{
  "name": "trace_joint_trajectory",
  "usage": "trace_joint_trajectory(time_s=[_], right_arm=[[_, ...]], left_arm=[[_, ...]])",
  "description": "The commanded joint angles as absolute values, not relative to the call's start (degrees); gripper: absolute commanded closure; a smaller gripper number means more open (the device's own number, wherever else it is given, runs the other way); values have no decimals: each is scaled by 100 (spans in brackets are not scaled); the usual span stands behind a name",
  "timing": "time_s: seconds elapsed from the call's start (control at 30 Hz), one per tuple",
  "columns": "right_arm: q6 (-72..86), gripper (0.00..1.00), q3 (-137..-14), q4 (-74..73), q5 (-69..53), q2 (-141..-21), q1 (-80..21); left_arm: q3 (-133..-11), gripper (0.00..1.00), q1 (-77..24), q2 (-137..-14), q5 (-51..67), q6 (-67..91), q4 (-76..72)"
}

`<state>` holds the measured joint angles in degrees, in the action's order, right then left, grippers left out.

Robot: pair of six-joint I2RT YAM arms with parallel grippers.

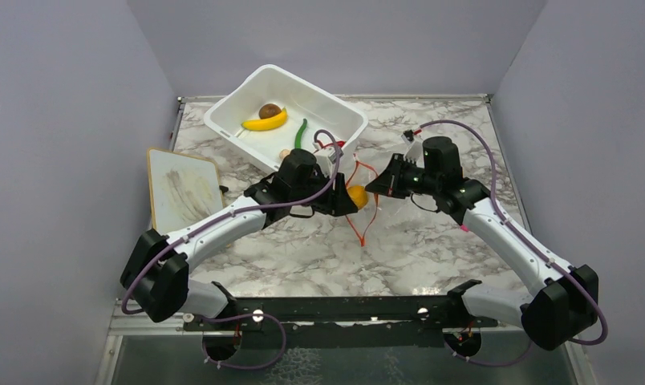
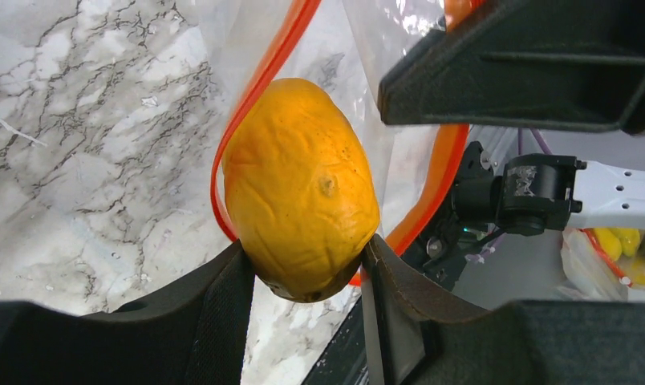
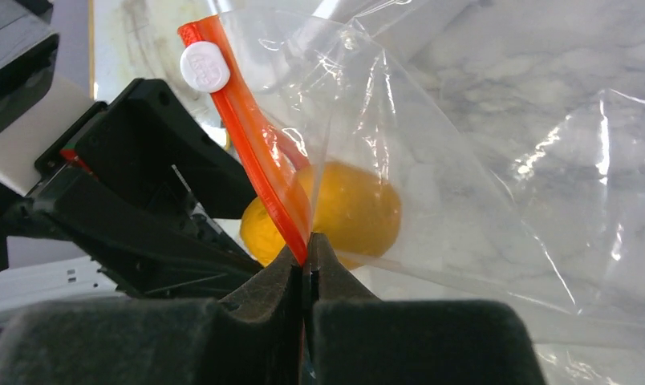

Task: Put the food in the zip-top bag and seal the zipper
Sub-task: Place the fake vegetable in the zipper food storage bag, then pick up the fake fruit from the bin.

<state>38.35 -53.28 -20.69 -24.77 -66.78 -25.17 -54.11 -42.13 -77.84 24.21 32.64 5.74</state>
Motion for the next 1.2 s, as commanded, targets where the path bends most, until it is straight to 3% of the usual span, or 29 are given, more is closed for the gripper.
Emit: trace_joint_trajectory(time_s=[0.0,0.2,0.4,0.77,1.17], right_arm=[[3897,99,-5185,-1688,-3180,-6707,-2521],[3870,99,-5124,-1832,-3050,-6623,-2522],[3805,99,-5111,-1968,-2819,-6474,-2521],[3758,99,-5061,-2075,-2355,-6299,-2522],[3359,99,-5242,-2293,-2096,-6287,-2522]], left_arm=[[-5683,65,-4263,-7966,2399,3238,626],[-5745,33,-4302,-7935,2481,3279,567],[-5638,17,-4302,-7703,2438,3267,574],[-5765,19,-4293,-6894,1909,3231,971],[-7433,33,-4170,-7779,-1120,1426,2450]])
